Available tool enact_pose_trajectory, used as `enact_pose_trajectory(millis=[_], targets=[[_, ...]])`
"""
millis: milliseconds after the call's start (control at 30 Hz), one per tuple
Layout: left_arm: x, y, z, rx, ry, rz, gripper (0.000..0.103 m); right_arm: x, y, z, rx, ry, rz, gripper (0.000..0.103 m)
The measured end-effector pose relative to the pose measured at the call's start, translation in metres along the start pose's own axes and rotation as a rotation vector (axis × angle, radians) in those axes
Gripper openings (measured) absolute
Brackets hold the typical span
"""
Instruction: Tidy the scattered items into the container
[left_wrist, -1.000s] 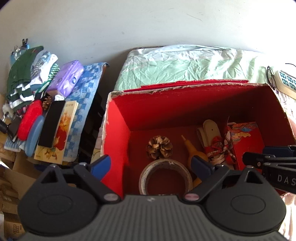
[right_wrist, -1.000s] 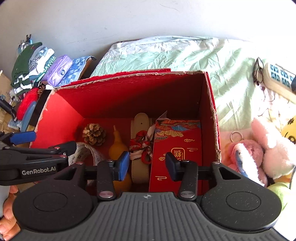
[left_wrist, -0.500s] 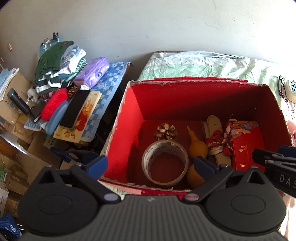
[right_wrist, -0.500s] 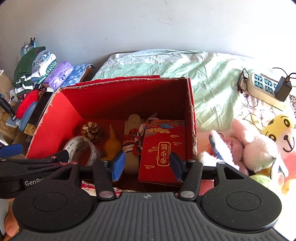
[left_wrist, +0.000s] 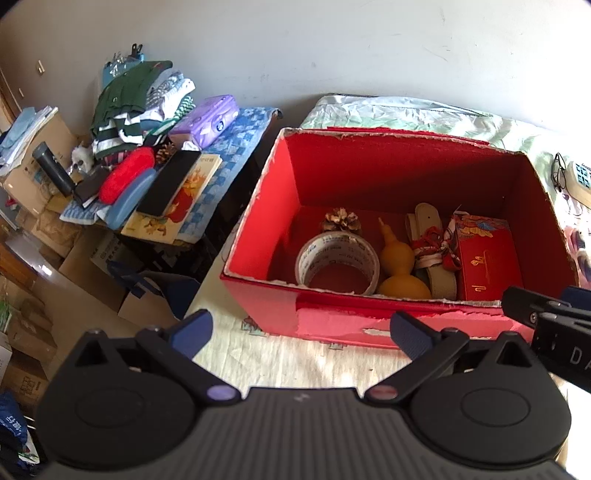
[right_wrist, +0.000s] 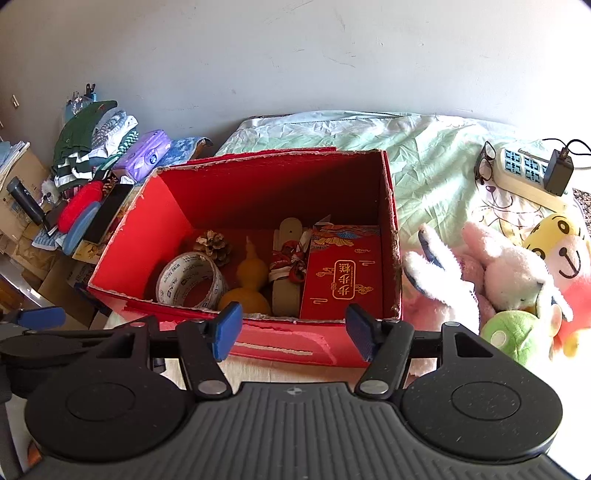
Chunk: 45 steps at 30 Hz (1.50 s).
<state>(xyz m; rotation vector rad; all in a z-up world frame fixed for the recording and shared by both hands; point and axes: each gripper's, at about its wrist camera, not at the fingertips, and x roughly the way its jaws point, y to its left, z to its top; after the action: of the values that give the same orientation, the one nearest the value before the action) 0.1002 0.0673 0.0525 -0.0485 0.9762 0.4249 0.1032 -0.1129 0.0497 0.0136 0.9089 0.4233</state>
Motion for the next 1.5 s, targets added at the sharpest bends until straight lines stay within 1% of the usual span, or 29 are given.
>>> enact_pose_trajectory(millis=[167,267,400,500,600,700,733,767,833,900,967,1033,1133,1233,1333,1500], targets=[[0.006,0.008,-0.006,0.012,0.021,-0.069,0.102,-0.003,0.004,-0.008,0.016,-0.005,-0.055,0.069],[0.008,0.014,-0.011,0.013,0.022,-0.076,0.102,-0.004,0.005,-0.013,0.048,-0.002,-0.079,0.069],[0.012,0.018,-0.018,0.061,0.037,-0.099,0.102,-0.004,0.013,-0.022,0.07,0.007,-0.116,0.071],[0.015,0.021,-0.022,0.074,0.046,-0.098,0.102,-0.005,0.021,-0.029,0.085,0.01,-0.142,0.075],[0.018,0.028,-0.023,0.084,0.054,-0.116,0.102,-0.007,0.029,-0.034,0.098,0.002,-0.168,0.079],[0.016,0.037,-0.019,0.087,0.052,-0.132,0.102,-0.014,0.037,-0.033,0.119,-0.015,-0.165,0.084],[0.015,0.04,-0.016,0.09,0.043,-0.128,0.102,-0.016,0.04,-0.031,0.123,-0.017,-0.17,0.089],[0.013,0.043,-0.013,0.095,0.032,-0.123,0.102,-0.017,0.044,-0.028,0.122,-0.014,-0.176,0.09],[0.009,0.048,-0.005,0.105,0.006,-0.116,0.102,-0.022,0.051,-0.021,0.116,-0.017,-0.168,0.09],[0.006,0.053,0.004,0.107,-0.012,-0.117,0.102,-0.029,0.054,-0.019,0.127,-0.054,-0.143,0.09],[0.005,0.058,0.013,0.108,-0.014,-0.119,0.102,-0.034,0.058,-0.017,0.138,-0.072,-0.164,0.09],[0.006,0.062,0.019,0.114,0.01,-0.114,0.102,-0.033,0.061,-0.015,0.132,-0.042,-0.21,0.09],[0.008,0.066,0.018,0.118,0.053,-0.153,0.102,-0.028,0.063,-0.016,0.117,0.004,-0.215,0.09],[0.013,0.066,0.006,0.134,0.092,-0.171,0.102,-0.021,0.06,-0.021,0.139,0.049,-0.211,0.089],[0.018,0.064,-0.008,0.148,0.109,-0.18,0.102,-0.012,0.061,-0.029,0.13,0.09,-0.224,0.089],[0.027,0.063,-0.023,0.151,0.134,-0.16,0.102,-0.003,0.062,-0.036,0.09,0.131,-0.25,0.089]])
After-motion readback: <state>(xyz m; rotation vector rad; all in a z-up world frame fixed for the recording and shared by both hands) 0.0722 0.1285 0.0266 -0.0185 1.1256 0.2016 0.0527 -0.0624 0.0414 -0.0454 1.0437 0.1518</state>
